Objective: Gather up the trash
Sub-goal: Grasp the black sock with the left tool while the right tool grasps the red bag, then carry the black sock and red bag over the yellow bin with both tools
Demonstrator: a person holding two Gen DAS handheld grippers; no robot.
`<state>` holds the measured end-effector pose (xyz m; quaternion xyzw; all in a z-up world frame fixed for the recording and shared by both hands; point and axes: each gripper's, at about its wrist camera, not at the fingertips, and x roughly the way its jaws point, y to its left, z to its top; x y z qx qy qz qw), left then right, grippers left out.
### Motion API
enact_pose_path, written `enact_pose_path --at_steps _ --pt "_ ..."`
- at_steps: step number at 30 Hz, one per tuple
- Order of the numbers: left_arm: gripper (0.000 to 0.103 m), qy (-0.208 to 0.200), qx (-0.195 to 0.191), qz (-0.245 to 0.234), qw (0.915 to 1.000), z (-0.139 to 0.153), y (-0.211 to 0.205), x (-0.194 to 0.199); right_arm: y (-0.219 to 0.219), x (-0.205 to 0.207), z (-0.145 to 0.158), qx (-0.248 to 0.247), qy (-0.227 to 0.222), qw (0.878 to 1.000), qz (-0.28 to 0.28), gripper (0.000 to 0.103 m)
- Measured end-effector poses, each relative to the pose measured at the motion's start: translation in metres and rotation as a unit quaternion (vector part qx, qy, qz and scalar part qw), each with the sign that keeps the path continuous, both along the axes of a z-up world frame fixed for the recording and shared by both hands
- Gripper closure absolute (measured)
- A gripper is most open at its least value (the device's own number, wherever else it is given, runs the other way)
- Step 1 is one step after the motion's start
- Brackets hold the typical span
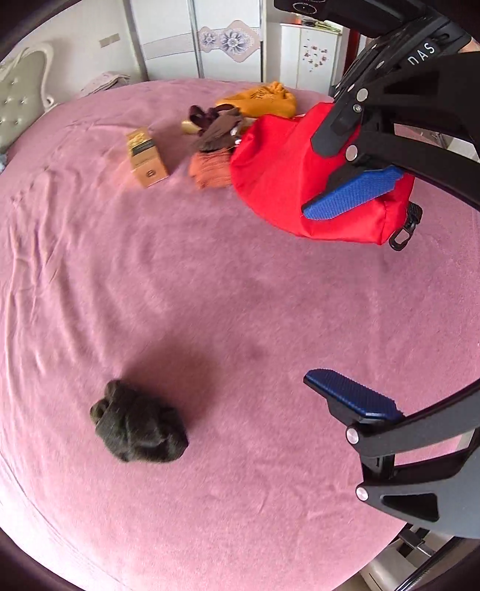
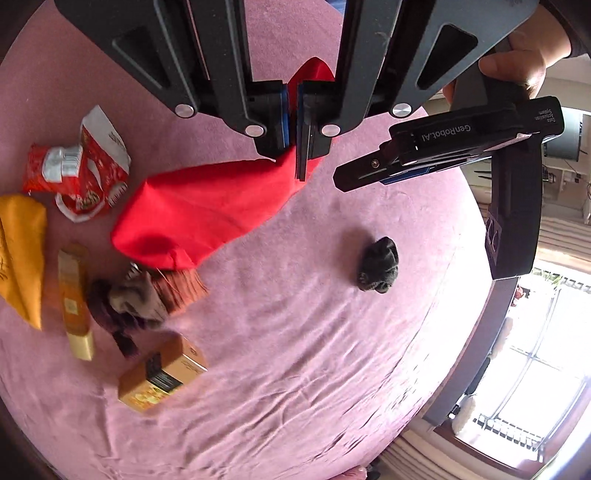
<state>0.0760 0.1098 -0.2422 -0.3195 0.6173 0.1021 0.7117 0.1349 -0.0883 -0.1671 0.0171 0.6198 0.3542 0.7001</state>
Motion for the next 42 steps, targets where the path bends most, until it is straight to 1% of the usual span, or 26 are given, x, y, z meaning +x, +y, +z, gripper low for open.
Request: enact_pose_path --at_steps 5,8,13,21,23,25,26,27,28,29,30,31,32,34,36,40,42 --pt "0.02 -0.005 0.012 0.049 0.9987 0.001 0.048 0.009 0.043 0.017 0.003 0.004 -0.011 1.0 0.018 0.1" --pt "0.02 0.003 0.023 0.062 0.9978 -0.008 0.073 0.019 0.055 0.027 -0.003 0.006 0.001 1.0 0.012 0.1" --pt "0.02 0.022 0.037 0.063 0.9971 -0.029 0.1 0.034 0.067 0.036 -0.01 0.002 0.015 1.0 0.0 0.1" --pt "0.02 0.046 0.052 0.029 0.9972 -0.056 0.109 0.057 0.072 0.038 -0.019 -0.007 0.027 1.0 -0.005 0.1" --pt "0.028 0.057 0.067 0.02 0.9959 -0.061 0.109 0.062 0.072 0.039 -0.021 -0.007 0.031 0.999 -0.009 0.1" --pt "0.04 0.075 0.096 -0.002 0.9925 -0.063 0.105 0.069 0.073 0.041 -0.021 -0.008 0.031 0.999 -0.012 0.1" --pt "0.043 0.075 0.102 -0.01 0.9919 -0.062 0.103 0.071 0.073 0.042 -0.021 -0.009 0.032 0.999 -0.012 0.1" --pt "0.054 0.071 0.101 -0.017 0.9922 -0.061 0.099 0.073 0.073 0.042 -0.02 -0.009 0.032 0.999 -0.013 0.1" --pt "0.061 0.071 0.097 -0.026 0.9924 -0.06 0.096 0.076 0.072 0.042 -0.02 -0.009 0.032 0.999 -0.014 0.1" --pt "0.062 0.075 0.103 -0.031 0.9914 -0.059 0.093 0.078 0.071 0.042 -0.02 -0.01 0.033 0.999 -0.014 0.1" --pt "0.064 0.072 0.104 -0.033 0.9914 -0.057 0.091 0.078 0.07 0.042 -0.019 -0.01 0.034 0.999 -0.014 0.1" --pt "0.068 0.067 0.094 -0.031 0.9929 -0.055 0.091 0.078 0.069 0.041 -0.019 -0.01 0.034 0.999 -0.015 0.1" --pt "0.07 0.059 0.075 -0.024 0.9952 -0.054 0.091 0.077 0.068 0.041 -0.017 -0.01 0.034 0.999 -0.017 0.1" --pt "0.071 0.046 0.039 -0.01 0.9981 -0.048 0.092 0.073 0.064 0.039 -0.013 -0.008 0.033 0.999 -0.02 0.1" --pt "0.071 0.03 0.014 -0.006 0.9994 -0.039 0.088 0.069 0.058 0.036 -0.007 -0.003 0.028 0.999 -0.021 0.1" --pt "0.071 0.011 -0.015 -0.01 0.9998 -0.018 0.074 0.057 0.045 0.028 0.009 0.005 0.019 0.999 -0.025 0.1" --pt "0.071 0.007 -0.022 -0.016 0.9996 -0.009 0.065 0.053 0.036 0.023 0.017 0.009 0.015 0.999 -0.027 0.1"
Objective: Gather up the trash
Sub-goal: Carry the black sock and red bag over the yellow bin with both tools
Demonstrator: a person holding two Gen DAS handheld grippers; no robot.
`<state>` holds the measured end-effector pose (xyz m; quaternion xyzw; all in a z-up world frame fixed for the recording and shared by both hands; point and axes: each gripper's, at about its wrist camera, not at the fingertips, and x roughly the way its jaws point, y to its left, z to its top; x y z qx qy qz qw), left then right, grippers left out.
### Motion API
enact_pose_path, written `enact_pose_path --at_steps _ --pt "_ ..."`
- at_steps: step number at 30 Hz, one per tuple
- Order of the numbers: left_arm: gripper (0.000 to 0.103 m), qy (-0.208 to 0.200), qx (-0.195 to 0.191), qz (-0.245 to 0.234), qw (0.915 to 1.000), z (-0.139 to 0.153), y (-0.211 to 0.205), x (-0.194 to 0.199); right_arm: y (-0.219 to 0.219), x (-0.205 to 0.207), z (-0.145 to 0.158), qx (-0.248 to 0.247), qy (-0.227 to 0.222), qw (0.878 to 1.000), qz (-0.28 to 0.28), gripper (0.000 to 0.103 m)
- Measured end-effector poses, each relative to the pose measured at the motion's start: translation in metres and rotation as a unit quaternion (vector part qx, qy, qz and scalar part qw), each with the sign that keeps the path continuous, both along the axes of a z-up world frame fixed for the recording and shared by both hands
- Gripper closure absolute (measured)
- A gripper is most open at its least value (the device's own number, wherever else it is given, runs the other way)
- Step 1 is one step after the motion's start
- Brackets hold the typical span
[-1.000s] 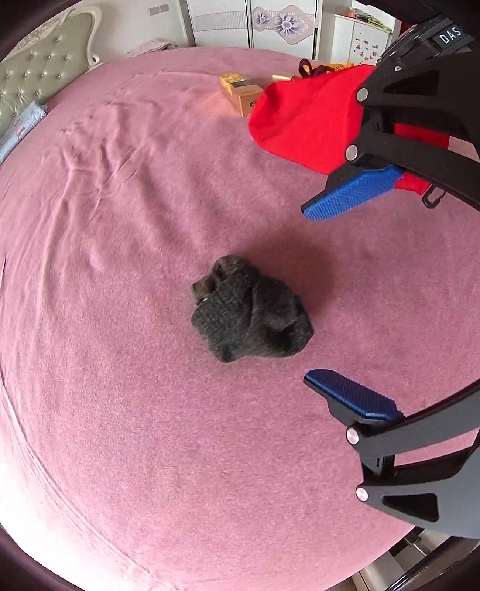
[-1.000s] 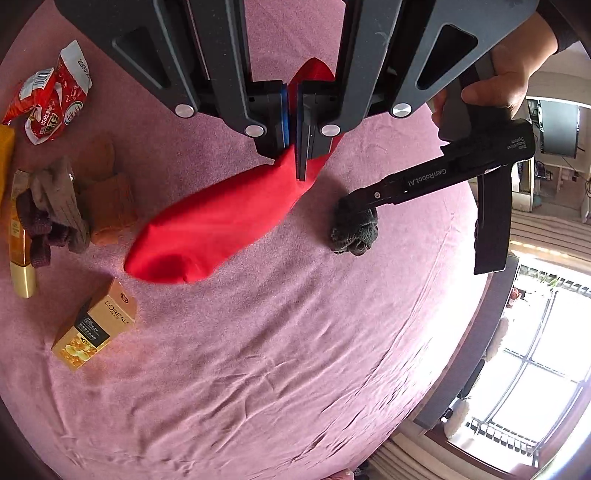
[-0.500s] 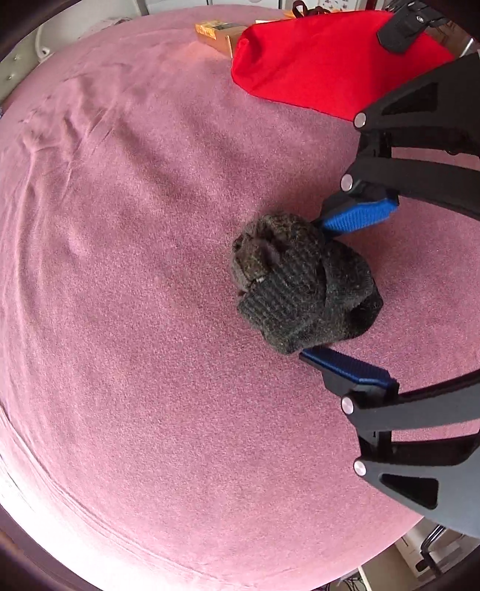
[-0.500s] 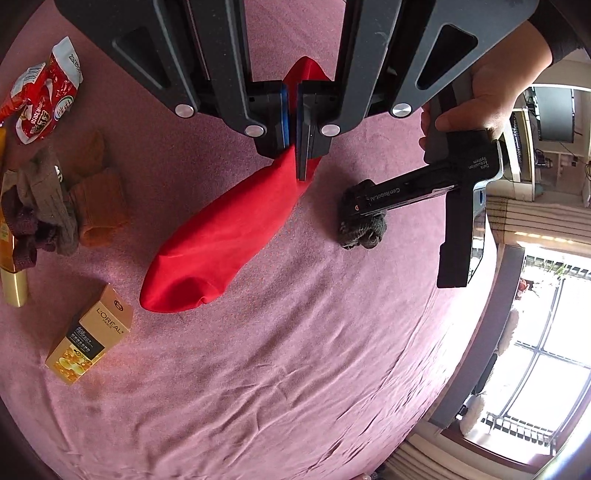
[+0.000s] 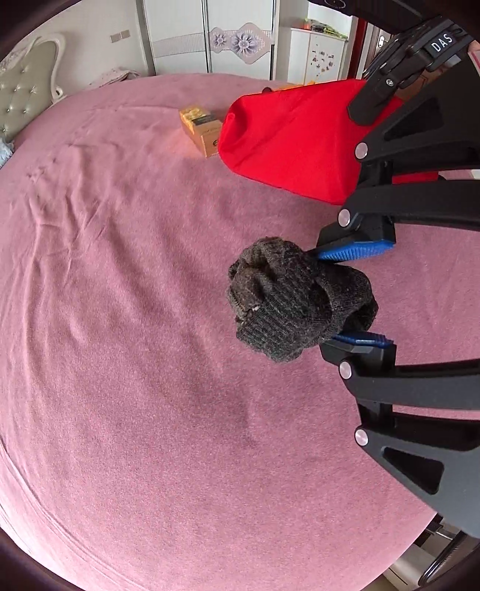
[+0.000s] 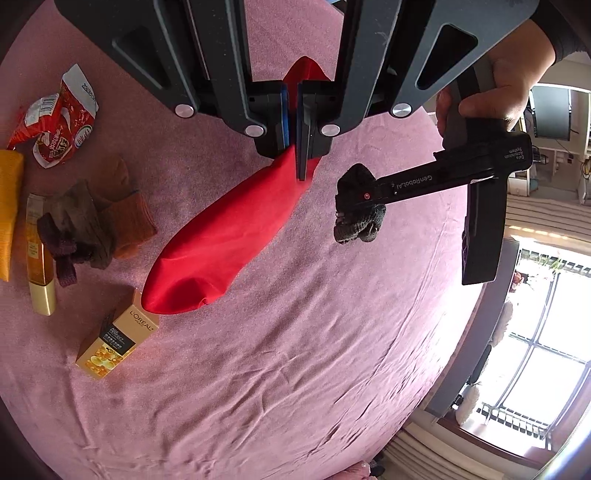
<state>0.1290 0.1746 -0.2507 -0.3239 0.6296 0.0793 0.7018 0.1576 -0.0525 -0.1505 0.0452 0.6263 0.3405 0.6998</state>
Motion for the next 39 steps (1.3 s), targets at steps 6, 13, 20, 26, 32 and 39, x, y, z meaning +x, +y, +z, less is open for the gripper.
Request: enact_pose_path --at_steps 6,13,20,26,32,39 --pt "0.071 -0.014 0.001 -0.041 0.9991 0.033 -0.05 -0.015 -0.04 -0.018 0.024 0.011 -0.016 1.0 -0.025 0.1" --pt "0.071 -0.034 0.005 -0.109 0.9935 0.069 -0.118 -0.027 -0.108 -0.04 0.04 0.019 -0.024 0.997 -0.069 0.1" --pt "0.071 -0.04 0.002 -0.171 0.9844 0.087 -0.203 -0.031 -0.189 -0.063 0.048 0.018 -0.026 0.992 -0.123 0.1" --pt "0.071 -0.038 0.0 -0.235 0.9712 0.091 -0.287 -0.026 -0.265 -0.078 0.048 0.019 -0.023 0.983 -0.179 0.1" --pt "0.071 -0.034 -0.001 -0.292 0.9557 0.089 -0.37 -0.017 -0.348 -0.092 0.042 0.024 -0.012 0.971 -0.236 0.1" --pt "0.071 -0.021 0.0 -0.346 0.938 0.081 -0.462 -0.004 -0.436 -0.099 0.033 0.024 -0.006 0.955 -0.294 0.1"
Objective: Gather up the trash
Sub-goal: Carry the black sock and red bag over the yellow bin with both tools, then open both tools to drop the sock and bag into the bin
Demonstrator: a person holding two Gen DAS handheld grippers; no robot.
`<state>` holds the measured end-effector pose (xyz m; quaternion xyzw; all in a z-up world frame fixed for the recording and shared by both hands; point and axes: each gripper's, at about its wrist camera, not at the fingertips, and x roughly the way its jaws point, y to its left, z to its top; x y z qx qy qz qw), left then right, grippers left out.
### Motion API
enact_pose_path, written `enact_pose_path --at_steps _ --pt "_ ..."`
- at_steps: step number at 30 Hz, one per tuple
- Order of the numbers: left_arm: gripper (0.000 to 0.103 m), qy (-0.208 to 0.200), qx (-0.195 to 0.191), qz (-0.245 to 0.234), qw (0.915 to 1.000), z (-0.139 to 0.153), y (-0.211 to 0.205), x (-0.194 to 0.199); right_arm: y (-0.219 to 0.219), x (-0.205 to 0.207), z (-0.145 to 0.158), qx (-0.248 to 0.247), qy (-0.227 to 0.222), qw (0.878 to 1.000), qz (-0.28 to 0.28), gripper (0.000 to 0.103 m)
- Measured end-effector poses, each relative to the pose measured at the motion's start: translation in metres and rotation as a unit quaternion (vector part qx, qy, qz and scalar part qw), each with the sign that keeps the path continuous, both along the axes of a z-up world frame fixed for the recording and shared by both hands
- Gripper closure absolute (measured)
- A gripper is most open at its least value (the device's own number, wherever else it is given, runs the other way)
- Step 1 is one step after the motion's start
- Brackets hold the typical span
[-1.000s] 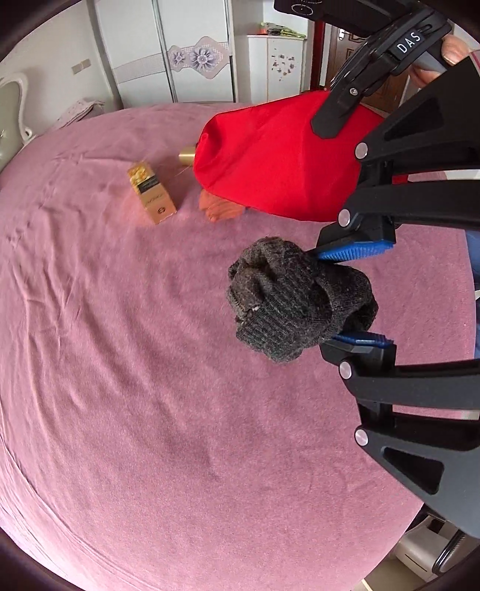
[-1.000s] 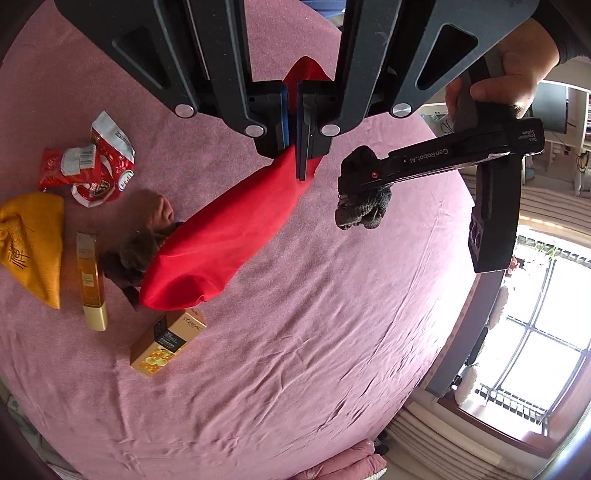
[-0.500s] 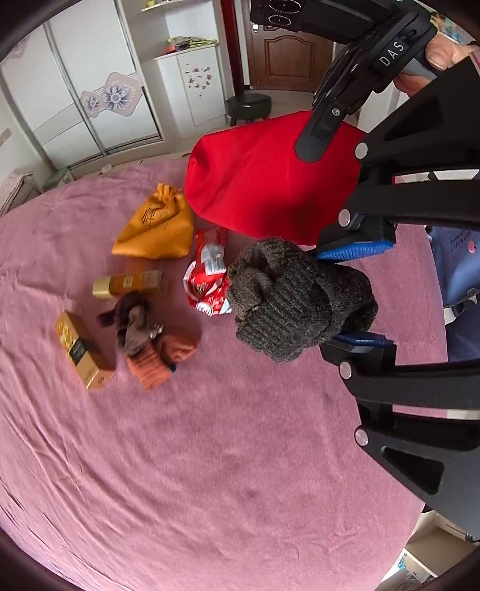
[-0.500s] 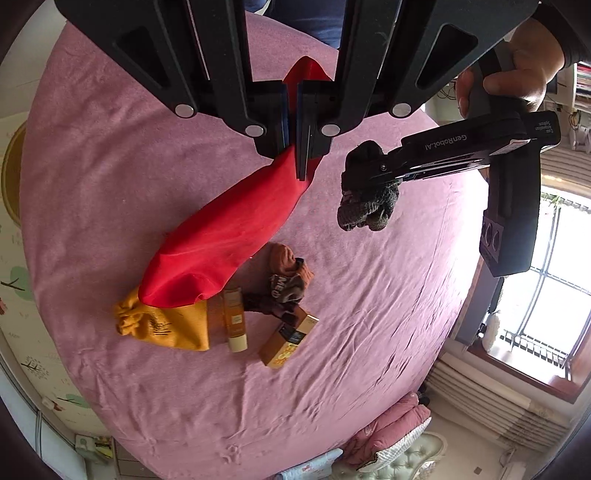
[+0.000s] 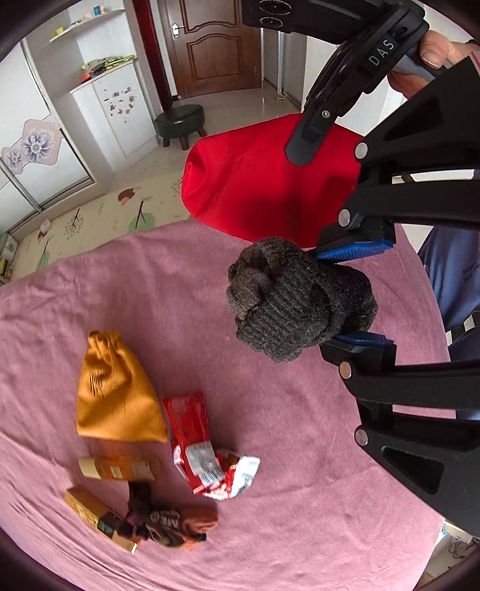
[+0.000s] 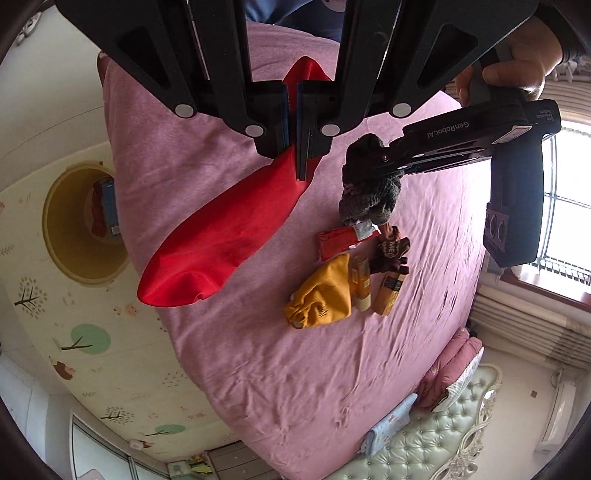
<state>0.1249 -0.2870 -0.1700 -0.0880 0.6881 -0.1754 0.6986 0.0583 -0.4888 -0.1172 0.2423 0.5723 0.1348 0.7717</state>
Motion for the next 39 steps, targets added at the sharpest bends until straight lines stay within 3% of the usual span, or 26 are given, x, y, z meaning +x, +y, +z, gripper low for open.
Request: enact_pose_path --at_steps 15,25,30,32,34,35,39 --pt "0.071 0.016 0.001 -0.118 0.9929 -0.027 -0.17 0.029 -0.157 -0.009 -0.028 -0.005 0.021 0.993 -0.118 0.1" --pt "0.071 0.022 0.033 -0.187 0.9815 -0.062 -0.245 0.05 -0.214 0.003 -0.065 -0.035 0.045 0.987 -0.151 0.1" --pt "0.07 0.007 0.042 -0.226 0.9731 -0.07 -0.275 0.062 -0.231 0.011 -0.072 -0.039 0.046 0.985 -0.162 0.096" --pt "0.064 0.007 0.03 -0.241 0.97 -0.071 -0.286 0.067 -0.238 0.013 -0.071 -0.047 0.044 0.984 -0.165 0.09" --pt "0.025 -0.005 0.033 -0.25 0.9676 -0.071 -0.294 0.07 -0.246 0.013 -0.069 -0.06 0.044 0.982 -0.173 0.074" --pt "0.019 -0.014 0.034 -0.254 0.9666 -0.071 -0.296 0.071 -0.25 0.012 -0.069 -0.064 0.044 0.981 -0.177 0.072" --pt "0.017 -0.008 0.047 -0.27 0.9617 -0.078 -0.303 0.074 -0.265 0.004 -0.068 -0.068 0.051 0.977 -0.197 0.072"
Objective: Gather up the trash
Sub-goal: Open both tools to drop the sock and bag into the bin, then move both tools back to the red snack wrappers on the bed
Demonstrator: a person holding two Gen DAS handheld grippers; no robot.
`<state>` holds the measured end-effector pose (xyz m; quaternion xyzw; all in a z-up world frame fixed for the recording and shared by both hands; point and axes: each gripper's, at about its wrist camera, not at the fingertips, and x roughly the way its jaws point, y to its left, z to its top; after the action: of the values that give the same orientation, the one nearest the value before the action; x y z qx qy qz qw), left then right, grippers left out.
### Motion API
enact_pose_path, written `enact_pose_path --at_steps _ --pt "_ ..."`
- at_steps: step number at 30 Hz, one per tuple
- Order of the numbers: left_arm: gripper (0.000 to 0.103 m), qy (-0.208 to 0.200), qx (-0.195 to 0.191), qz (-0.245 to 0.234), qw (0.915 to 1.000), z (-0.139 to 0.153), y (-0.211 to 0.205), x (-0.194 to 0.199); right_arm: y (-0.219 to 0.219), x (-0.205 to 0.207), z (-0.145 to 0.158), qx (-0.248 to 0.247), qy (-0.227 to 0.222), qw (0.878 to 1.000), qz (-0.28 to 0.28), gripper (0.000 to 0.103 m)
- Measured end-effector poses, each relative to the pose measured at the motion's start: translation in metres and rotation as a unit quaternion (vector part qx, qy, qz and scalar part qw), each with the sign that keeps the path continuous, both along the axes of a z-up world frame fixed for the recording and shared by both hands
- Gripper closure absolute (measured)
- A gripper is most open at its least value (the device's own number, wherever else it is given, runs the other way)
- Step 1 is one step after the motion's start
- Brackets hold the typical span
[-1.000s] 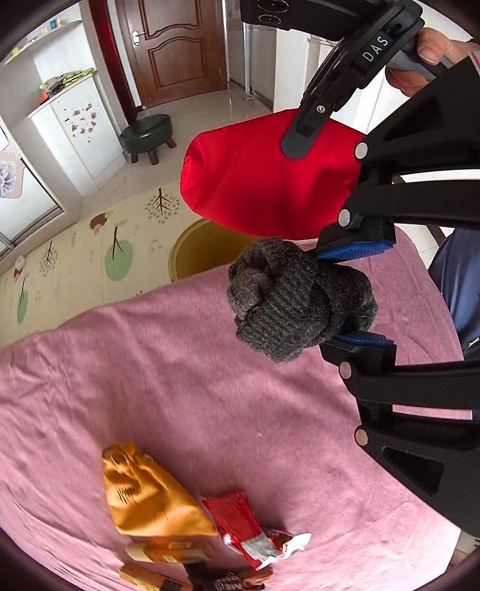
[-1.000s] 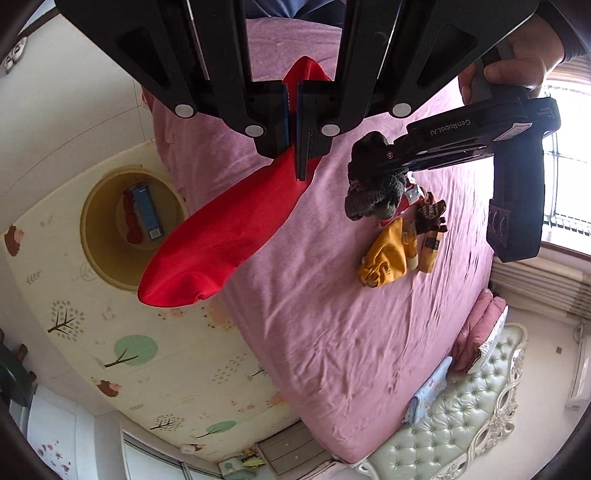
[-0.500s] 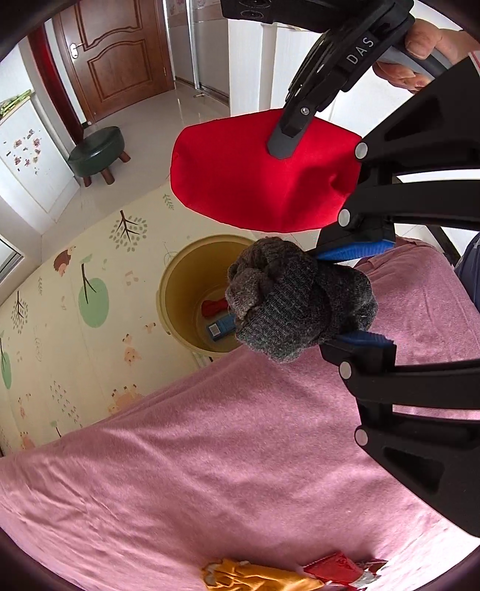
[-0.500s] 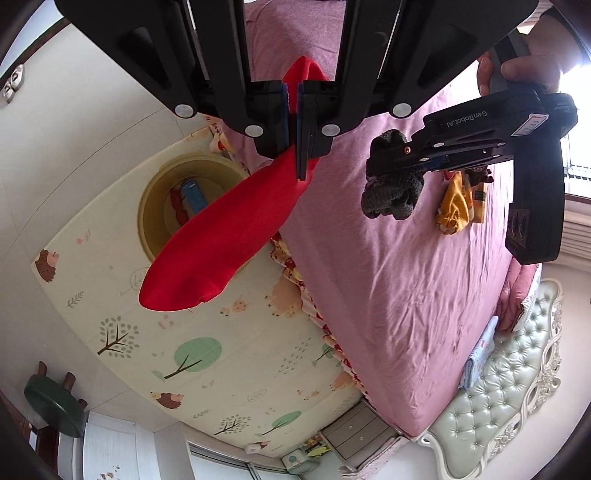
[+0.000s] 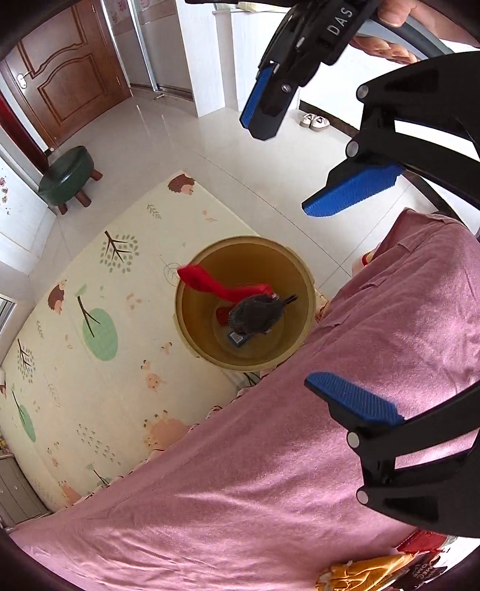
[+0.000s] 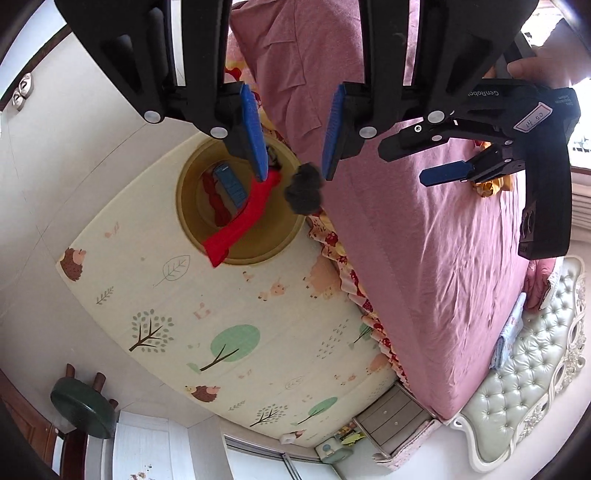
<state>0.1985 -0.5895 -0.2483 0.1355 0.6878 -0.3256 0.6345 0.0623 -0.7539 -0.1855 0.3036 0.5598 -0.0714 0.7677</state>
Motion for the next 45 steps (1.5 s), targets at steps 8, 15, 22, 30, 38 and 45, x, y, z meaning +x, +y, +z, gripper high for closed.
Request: enact_pose_path --at_steps 8,15,22,30,38,45 --pt "0.017 0.008 0.004 0.016 0.9998 0.002 0.018 0.002 0.006 -0.002 0.002 0.008 0.008 1.0 -0.011 0.072" --pt "0.017 -0.003 -0.001 0.034 0.9994 0.017 0.048 -0.005 0.041 0.009 0.018 0.016 -0.005 1.0 0.017 0.071" --pt "0.017 -0.019 -0.008 0.071 0.9972 0.038 0.099 -0.017 0.094 0.023 0.037 0.029 -0.025 0.998 0.059 0.069" --pt "0.017 -0.03 -0.002 0.146 0.9889 0.052 0.194 -0.037 0.182 0.037 0.052 0.044 -0.037 0.99 0.13 0.069" --pt "0.017 -0.03 0.013 0.244 0.9693 0.056 0.308 -0.057 0.275 0.043 0.062 0.062 -0.046 0.979 0.191 0.069" --pt "0.017 -0.022 0.02 0.314 0.949 0.052 0.393 -0.067 0.35 0.05 0.062 0.072 -0.039 0.969 0.233 0.069"
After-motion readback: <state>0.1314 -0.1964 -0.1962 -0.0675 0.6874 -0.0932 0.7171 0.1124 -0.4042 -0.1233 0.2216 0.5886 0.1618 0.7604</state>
